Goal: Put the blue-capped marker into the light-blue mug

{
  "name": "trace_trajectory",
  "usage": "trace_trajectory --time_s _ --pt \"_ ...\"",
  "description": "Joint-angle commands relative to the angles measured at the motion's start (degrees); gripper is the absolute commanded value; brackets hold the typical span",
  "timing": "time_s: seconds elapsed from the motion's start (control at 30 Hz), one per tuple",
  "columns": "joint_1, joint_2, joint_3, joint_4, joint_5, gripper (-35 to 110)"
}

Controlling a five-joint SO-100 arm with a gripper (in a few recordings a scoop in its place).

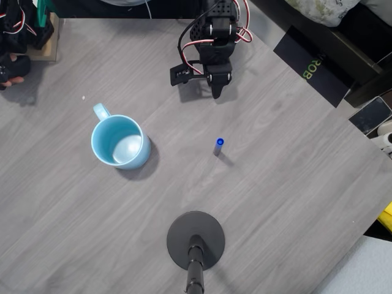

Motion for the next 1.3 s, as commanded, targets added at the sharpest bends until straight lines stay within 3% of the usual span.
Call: trace_trajectory --time_s 0.0,1.2,1.27 --pt "0.18 1.58 0.09 0.7 0.0 0" --pt "1.23 1.49 0.09 0.35 -0.44 0" --pt "2.46 1.49 0.09 -0.44 -4.04 0"
